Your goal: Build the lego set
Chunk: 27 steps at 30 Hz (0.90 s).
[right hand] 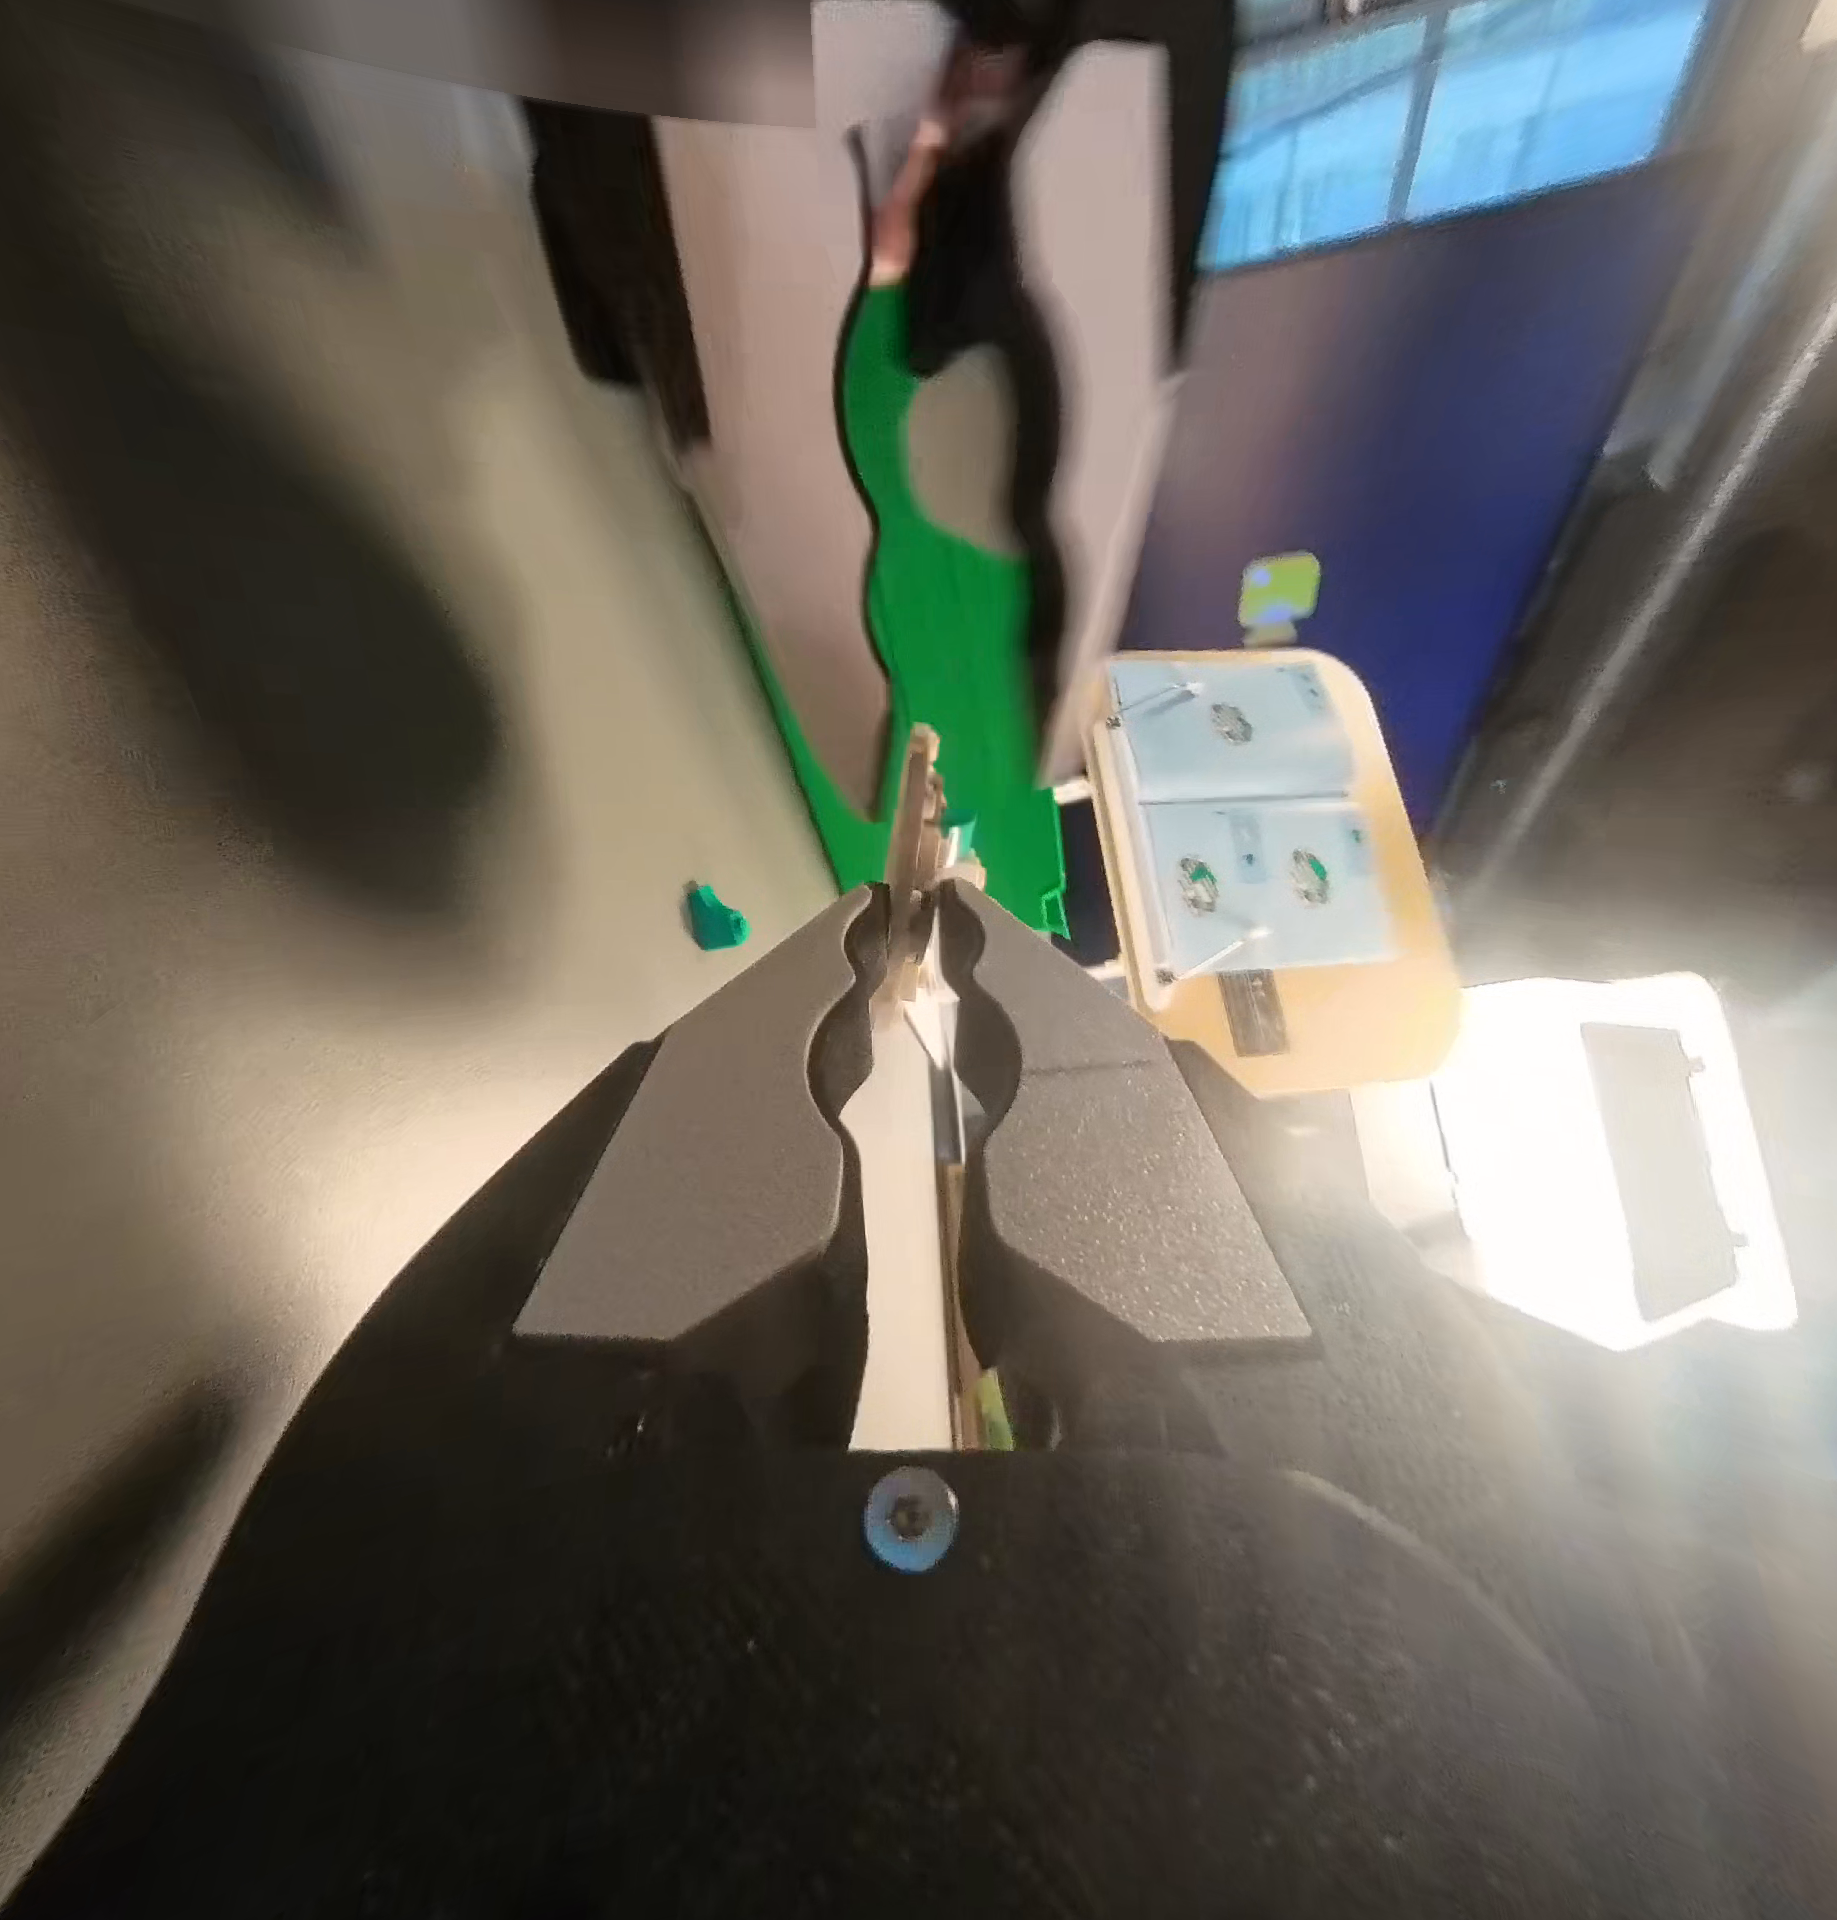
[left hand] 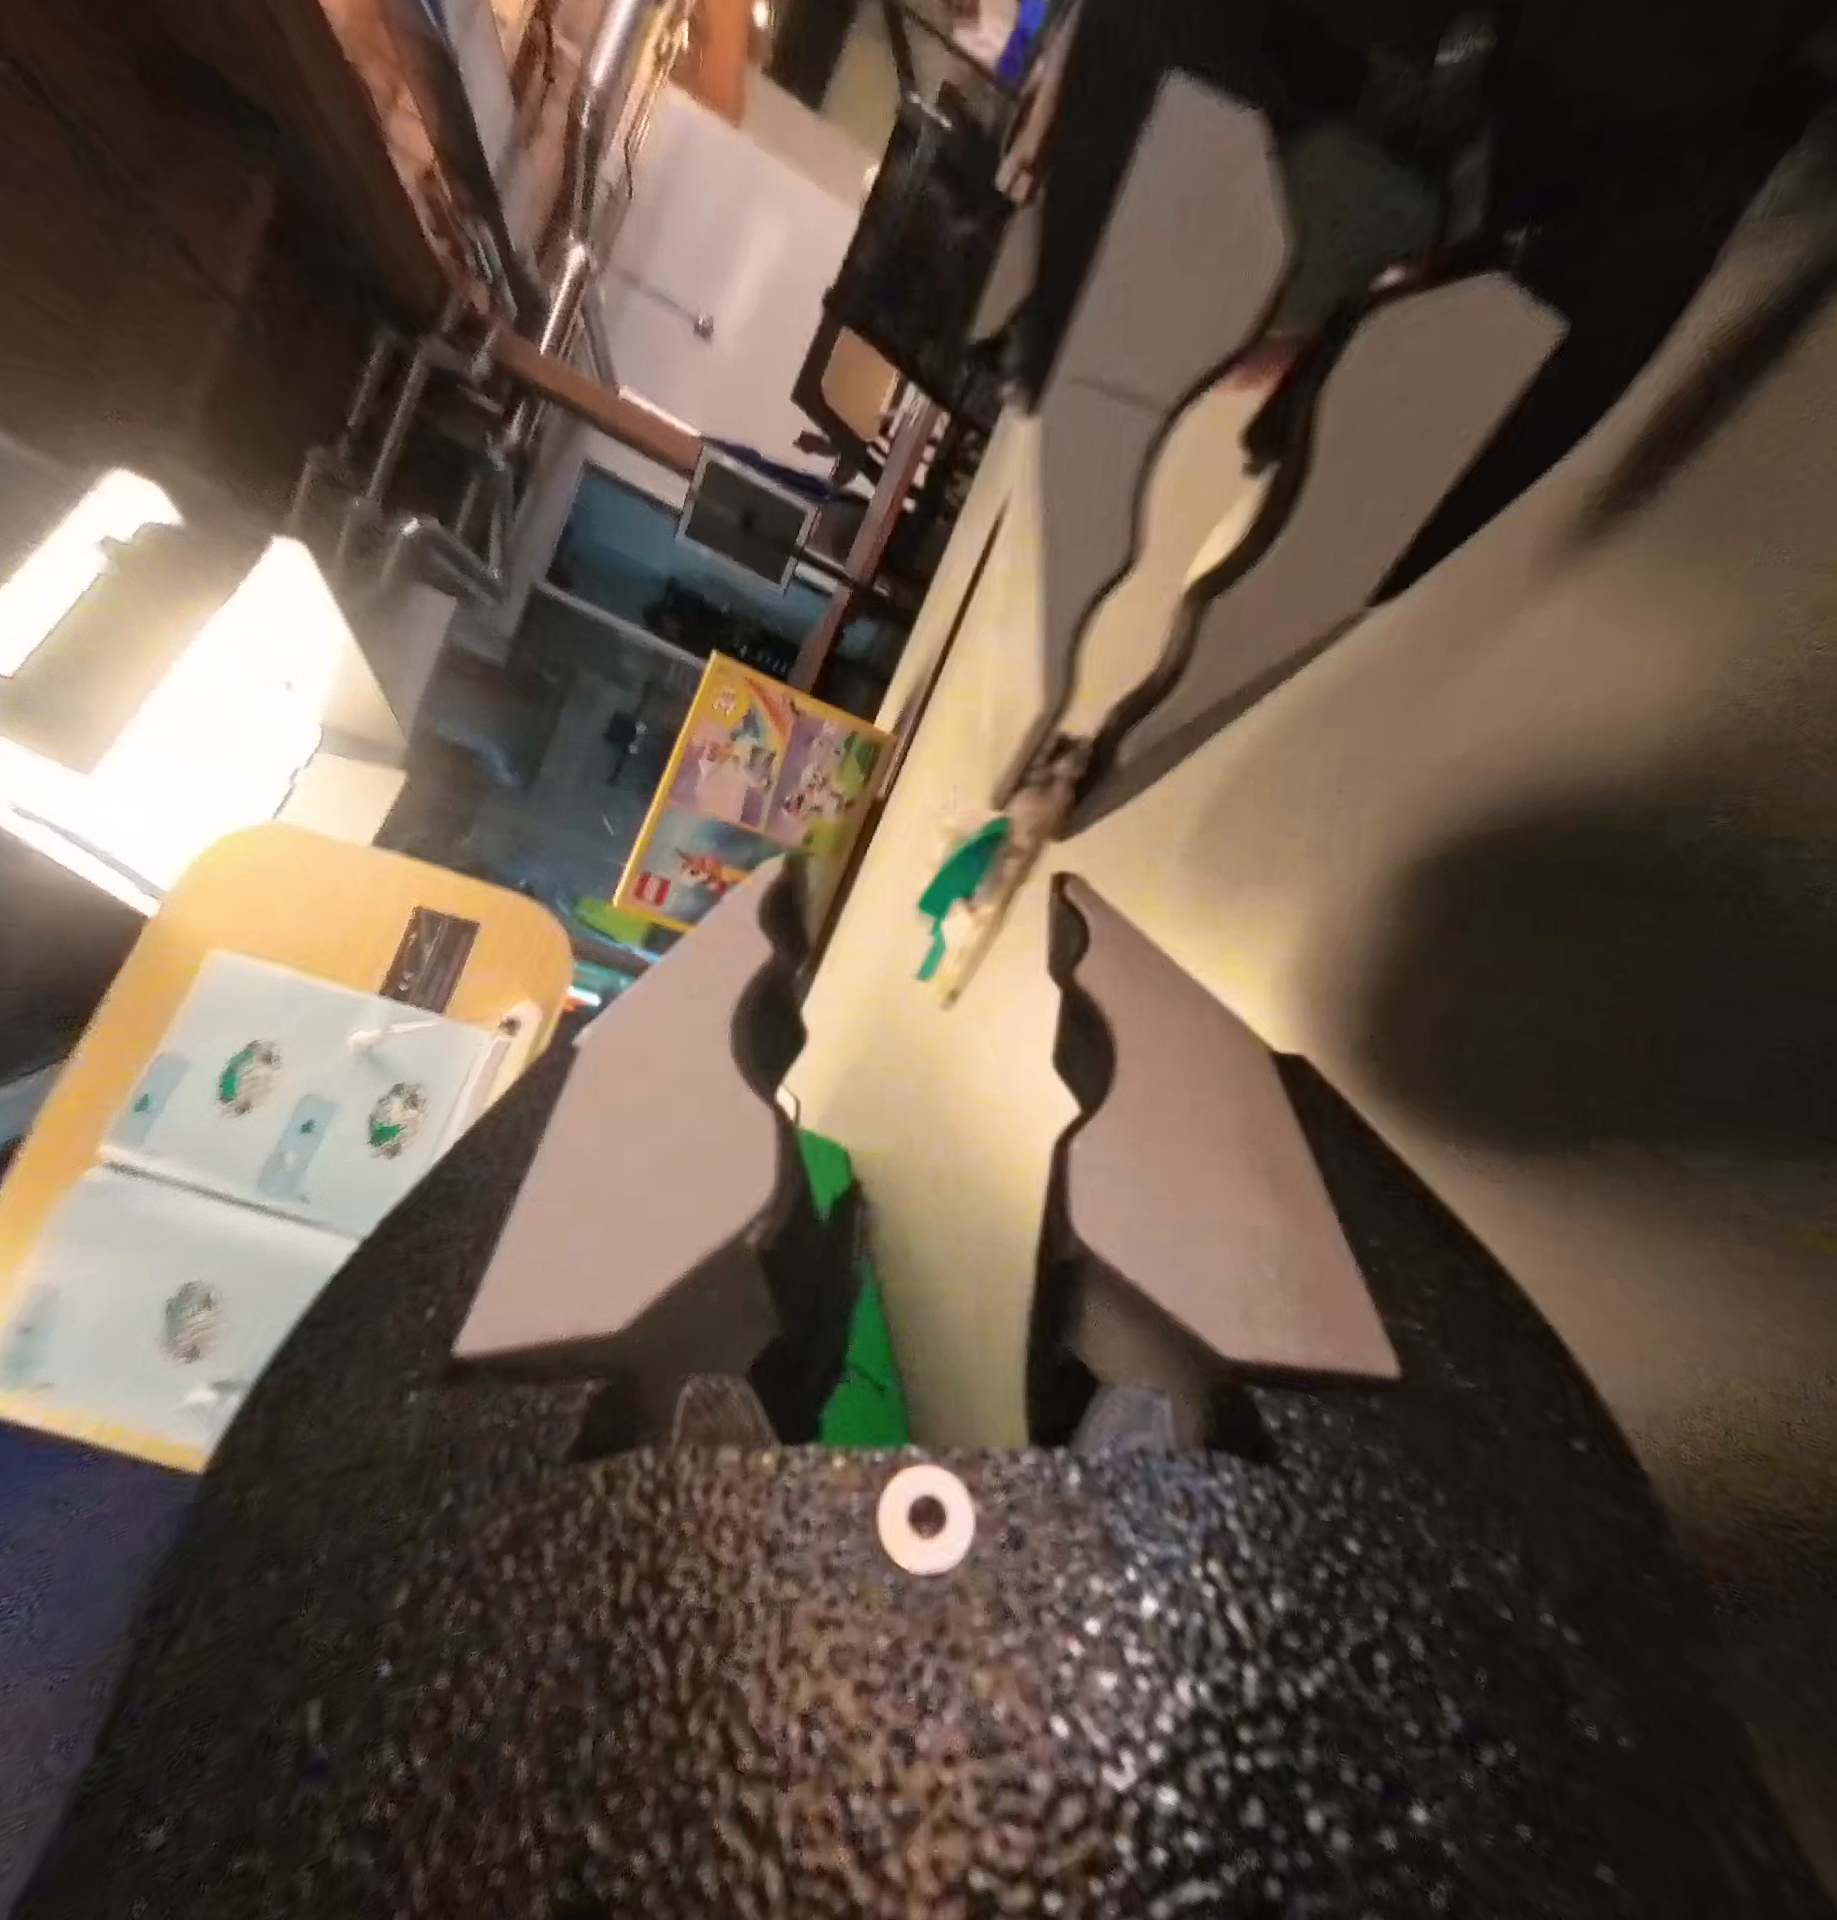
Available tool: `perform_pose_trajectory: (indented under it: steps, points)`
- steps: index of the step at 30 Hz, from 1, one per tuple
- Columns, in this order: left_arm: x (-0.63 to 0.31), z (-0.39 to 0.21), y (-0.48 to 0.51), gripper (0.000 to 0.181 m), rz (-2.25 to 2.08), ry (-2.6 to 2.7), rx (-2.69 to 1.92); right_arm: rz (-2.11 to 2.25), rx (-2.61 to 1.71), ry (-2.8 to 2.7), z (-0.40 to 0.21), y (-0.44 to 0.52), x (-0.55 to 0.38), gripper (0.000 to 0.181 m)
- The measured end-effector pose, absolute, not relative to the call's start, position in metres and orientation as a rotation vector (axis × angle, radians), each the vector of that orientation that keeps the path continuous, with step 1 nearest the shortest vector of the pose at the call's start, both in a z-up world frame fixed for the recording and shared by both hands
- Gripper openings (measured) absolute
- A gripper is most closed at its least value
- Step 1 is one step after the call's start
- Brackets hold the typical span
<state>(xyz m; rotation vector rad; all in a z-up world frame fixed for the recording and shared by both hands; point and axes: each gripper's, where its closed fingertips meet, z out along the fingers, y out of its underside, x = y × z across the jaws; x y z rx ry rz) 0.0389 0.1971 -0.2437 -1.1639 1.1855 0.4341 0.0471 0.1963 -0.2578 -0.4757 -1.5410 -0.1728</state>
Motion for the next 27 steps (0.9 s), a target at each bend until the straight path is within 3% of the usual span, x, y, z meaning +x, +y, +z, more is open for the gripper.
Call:
perform_pose_trajectory:
  steps: [3,5,7,12,14,20,27]
  points:
    - [0.03,-0.251,0.204,0.052,0.443,1.213,-1.229,-0.177,-0.374,-1.576,-0.263,0.185,0.045,0.008]
    - [0.034,-0.255,0.201,0.041,0.463,1.275,-1.185,-0.175,-0.339,-1.581,-0.264,0.179,0.043,0.008]
    - [0.037,-0.261,0.197,0.017,0.518,1.34,-1.129,-0.172,-0.328,-1.575,-0.262,0.177,0.042,0.009]
    - [0.018,-0.263,0.206,0.016,0.675,1.244,-1.185,-0.079,-0.42,-1.57,-0.266,0.181,0.04,0.012]
    - [-0.001,-0.256,0.212,0.016,0.775,1.147,-1.218,0.015,-0.596,-1.544,-0.264,0.193,0.043,0.032]
    - [-0.018,-0.242,0.218,0.016,0.864,1.024,-1.214,0.299,-1.28,-1.378,-0.275,0.246,0.048,0.025]
    - [-0.027,-0.235,0.219,0.016,0.867,0.954,-1.221,0.611,-1.758,-1.498,-0.308,0.215,0.029,0.029]
